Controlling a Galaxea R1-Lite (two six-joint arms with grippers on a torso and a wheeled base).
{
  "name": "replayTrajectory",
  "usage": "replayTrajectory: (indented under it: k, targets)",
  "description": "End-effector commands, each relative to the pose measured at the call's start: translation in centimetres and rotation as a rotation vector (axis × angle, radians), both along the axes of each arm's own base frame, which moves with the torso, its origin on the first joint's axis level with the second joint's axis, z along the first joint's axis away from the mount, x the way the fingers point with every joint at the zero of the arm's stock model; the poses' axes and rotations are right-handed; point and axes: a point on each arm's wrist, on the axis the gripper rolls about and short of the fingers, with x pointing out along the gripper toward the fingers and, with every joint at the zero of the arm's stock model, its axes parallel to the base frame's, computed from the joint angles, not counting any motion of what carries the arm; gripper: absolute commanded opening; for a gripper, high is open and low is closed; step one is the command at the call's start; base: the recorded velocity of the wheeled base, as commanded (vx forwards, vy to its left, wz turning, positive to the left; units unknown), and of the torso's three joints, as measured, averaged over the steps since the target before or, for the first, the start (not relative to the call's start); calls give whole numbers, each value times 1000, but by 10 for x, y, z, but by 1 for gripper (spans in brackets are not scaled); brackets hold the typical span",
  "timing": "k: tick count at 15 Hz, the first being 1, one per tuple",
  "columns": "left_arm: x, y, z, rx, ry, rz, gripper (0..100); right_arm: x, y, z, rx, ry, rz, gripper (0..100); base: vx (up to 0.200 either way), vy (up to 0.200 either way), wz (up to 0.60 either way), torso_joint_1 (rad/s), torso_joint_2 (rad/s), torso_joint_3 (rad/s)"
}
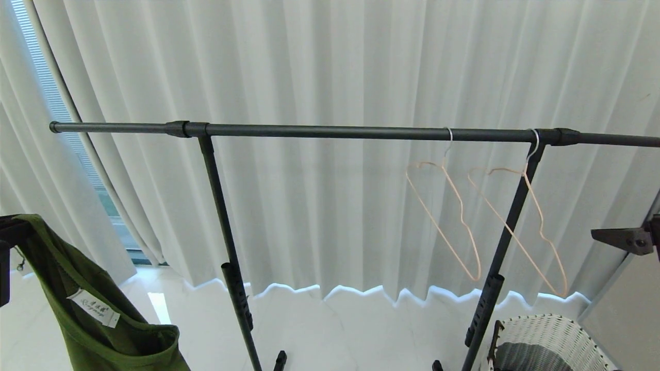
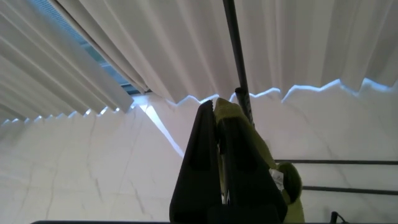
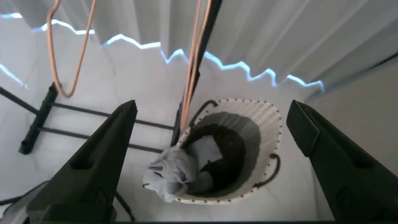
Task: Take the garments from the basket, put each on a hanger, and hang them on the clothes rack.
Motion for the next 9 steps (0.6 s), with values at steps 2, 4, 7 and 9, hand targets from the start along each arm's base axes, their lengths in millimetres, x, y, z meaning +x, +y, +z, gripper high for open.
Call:
replayTrajectory:
  k: [2,4,7,9]
  targets:
    - [1,0,0,1,1,0,0,20,2,-21,15,79,-14,100,200,0,0,7,7,-2]
    - [0,0,-1,2,2,0,0,39,4,-40,39,72,-33,100,0,0,0,0,0,0]
    - [-1,0,-3,4,9,2,0,58,6,-63,55,106,-47,100,0,0,0,0,0,0]
    - [0,0,-2,2,5,1,0,71,7,-73,104,142,-92,100,0,0,0,0,0,0]
